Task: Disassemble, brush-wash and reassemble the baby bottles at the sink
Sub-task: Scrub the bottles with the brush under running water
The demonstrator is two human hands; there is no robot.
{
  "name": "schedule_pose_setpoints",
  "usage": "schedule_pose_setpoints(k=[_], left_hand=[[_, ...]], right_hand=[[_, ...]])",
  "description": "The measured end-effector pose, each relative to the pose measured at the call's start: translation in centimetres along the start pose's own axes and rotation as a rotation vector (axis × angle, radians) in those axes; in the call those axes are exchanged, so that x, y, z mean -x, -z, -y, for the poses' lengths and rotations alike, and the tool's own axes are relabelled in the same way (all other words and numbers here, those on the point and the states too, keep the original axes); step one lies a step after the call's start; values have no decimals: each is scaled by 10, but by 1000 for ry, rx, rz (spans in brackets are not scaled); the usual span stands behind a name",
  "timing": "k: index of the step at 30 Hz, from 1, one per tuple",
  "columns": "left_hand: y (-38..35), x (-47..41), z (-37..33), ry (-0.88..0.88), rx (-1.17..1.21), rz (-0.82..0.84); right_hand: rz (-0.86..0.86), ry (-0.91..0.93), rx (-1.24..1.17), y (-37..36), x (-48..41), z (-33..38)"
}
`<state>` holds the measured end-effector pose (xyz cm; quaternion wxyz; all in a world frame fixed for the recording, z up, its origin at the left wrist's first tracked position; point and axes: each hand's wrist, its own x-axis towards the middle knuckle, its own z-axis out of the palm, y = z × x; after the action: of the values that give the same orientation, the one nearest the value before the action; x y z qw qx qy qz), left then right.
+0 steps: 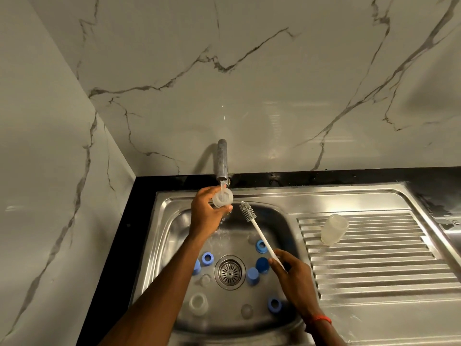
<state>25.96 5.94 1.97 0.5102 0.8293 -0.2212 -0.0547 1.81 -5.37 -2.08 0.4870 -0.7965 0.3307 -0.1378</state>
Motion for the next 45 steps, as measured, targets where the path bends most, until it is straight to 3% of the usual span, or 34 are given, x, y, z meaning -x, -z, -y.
schedule_pose_setpoints(k=[6, 9, 16, 34, 37, 45], left_hand=[[2, -2, 8, 90, 65, -10], [1, 2, 15, 52, 48, 75], [-2, -1, 11, 87, 143, 52], [4, 9, 20, 81, -44, 49], [6, 10, 22, 13, -206, 117], [4, 15, 19, 131, -148, 66]], right_hand=[[21, -32, 2, -4, 2, -8], [16, -37, -1, -4, 2, -9], [26, -16, 28, -7, 0, -11], [44, -10, 64, -6, 1, -16], [36, -8, 75, -6, 1, -18], [17, -10, 19, -10, -2, -25]])
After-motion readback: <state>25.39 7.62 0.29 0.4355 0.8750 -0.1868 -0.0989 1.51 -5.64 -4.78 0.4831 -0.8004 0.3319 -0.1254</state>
